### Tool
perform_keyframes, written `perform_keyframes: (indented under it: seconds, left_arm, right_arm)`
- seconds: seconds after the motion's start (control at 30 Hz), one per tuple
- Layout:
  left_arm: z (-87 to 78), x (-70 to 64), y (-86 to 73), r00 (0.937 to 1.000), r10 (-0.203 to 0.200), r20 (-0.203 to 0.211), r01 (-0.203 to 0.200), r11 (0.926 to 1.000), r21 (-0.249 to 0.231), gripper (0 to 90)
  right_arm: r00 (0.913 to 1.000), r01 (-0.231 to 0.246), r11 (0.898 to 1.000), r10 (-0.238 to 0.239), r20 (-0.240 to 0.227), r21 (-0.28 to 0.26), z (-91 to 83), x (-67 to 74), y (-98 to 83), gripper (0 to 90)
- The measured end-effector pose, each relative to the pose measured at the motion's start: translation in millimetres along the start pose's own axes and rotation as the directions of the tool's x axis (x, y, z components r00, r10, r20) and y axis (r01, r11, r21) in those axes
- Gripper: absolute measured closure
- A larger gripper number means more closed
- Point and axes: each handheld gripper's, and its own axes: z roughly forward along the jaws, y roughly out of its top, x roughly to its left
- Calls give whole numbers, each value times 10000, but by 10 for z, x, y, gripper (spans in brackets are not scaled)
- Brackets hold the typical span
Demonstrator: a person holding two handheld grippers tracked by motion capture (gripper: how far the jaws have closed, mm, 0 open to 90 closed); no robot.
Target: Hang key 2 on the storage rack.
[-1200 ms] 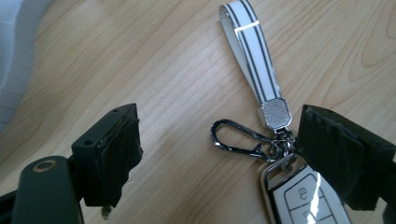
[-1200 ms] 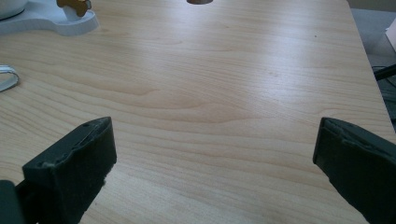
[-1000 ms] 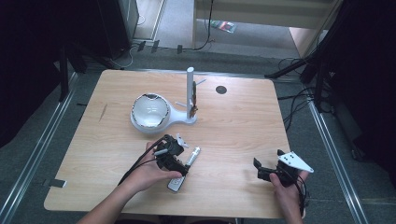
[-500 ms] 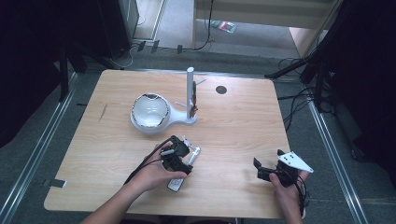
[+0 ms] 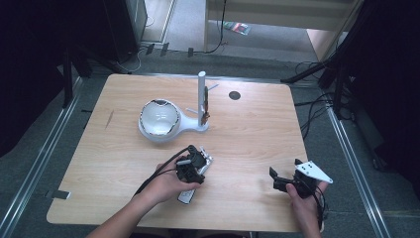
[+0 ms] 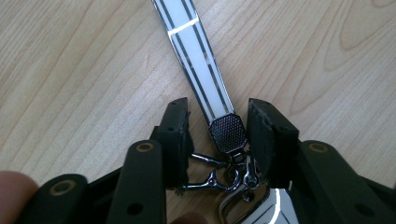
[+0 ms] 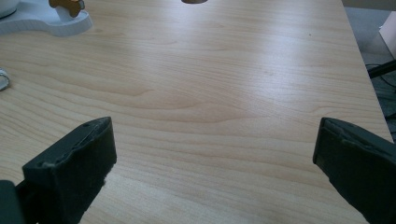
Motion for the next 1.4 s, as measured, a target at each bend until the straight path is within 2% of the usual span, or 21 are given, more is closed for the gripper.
perform_keyframes:
  seconds: [0.17, 0.37, 0.5, 0.77, 0.93, 0.97, 1.03, 1.1, 1.13, 1.17, 1.2, 1.23, 1.27, 1.3, 1.33, 1.37, 1.4]
  left_arm:
    - [-11, 11, -13, 9998, 178, 120, -178, 9998, -24, 748]
    - [-13, 36, -31, 9993, 338, 144, -336, 9993, -170, 759]
    - [-16, 64, -76, 9997, 224, 9, -223, 9982, -560, 761]
    - [-111, 124, -144, 9999, 72, 74, -62, 9920, -1262, 762]
    - [-210, 176, -180, 9992, 136, 369, -64, 9822, -1877, 763]
    - [-210, 176, -180, 9992, 136, 369, -64, 9822, -1877, 764]
    - [-259, 199, -200, 9991, 56, 414, 41, 9727, -2320, 764]
    - [-287, 211, -208, 9994, 83, 326, 4, 9664, -2571, 764]
    - [-287, 211, -208, 9994, 83, 326, 4, 9664, -2571, 764]
    - [-318, 220, -217, 9995, 62, 299, 26, 9590, -2834, 764]
    - [-318, 220, -217, 9995, 62, 299, 26, 9590, -2834, 764]
    - [-344, 233, -222, 9997, 56, 217, 12, 9533, -3021, 764]
    - [-344, 233, -222, 9997, 56, 217, 12, 9533, -3021, 763]
    - [-366, 245, -228, 9998, -33, 210, 99, 9462, -3234, 764]
    - [-376, 251, -231, 9998, -70, 180, 126, 9425, -3339, 764]
    - [-376, 251, -231, 9998, -70, 180, 126, 9425, -3339, 764]
    - [-391, 259, -235, 9998, -105, 160, 154, 9382, -3456, 764]
  right_arm:
    - [10000, 15, 10000, -15, 22, -3, 3, 1, 0, 0]
    - [10000, 2, 10000, -2, 30, 3, 3, 0, 0, 0]
    - [10000, -12, 10000, 12, 30, 0, 4, -3, 0, 0]
    - [10000, 6, 10000, -7, 67, 12, 6, 1, 0, 0]
    - [10000, 16, 10000, -16, 90, 27, 6, 2, 0, 0]
    - [10000, 16, 10000, -16, 90, 27, 6, 2, 0, 0]
    - [10000, 19, 10000, -19, 92, 23, 7, 3, -1, 0]
    - [9999, 21, 10000, -22, 99, 23, 7, 3, -1, 0]
    - [9999, 21, 10000, -22, 99, 23, 7, 3, -1, 0]
    - [9999, 16, 10000, -17, 104, 25, 8, 5, -1, 0]
    - [9999, 18, 10000, -18, 106, 24, 8, 5, -1, 0]
    - [9999, 18, 10000, -19, 106, 31, 9, 6, -1, 0]
    - [9999, 18, 10000, -19, 106, 31, 9, 6, -1, 0]
    - [9999, 31, 10000, -32, 117, 39, 9, 7, -1, 0]
    - [9999, 34, 10000, -34, 115, 48, 9, 7, -1, 0]
    - [9999, 34, 10000, -34, 115, 48, 9, 7, -1, 0]
    - [9999, 28, 10000, -28, 117, 48, 9, 8, -1, 0]
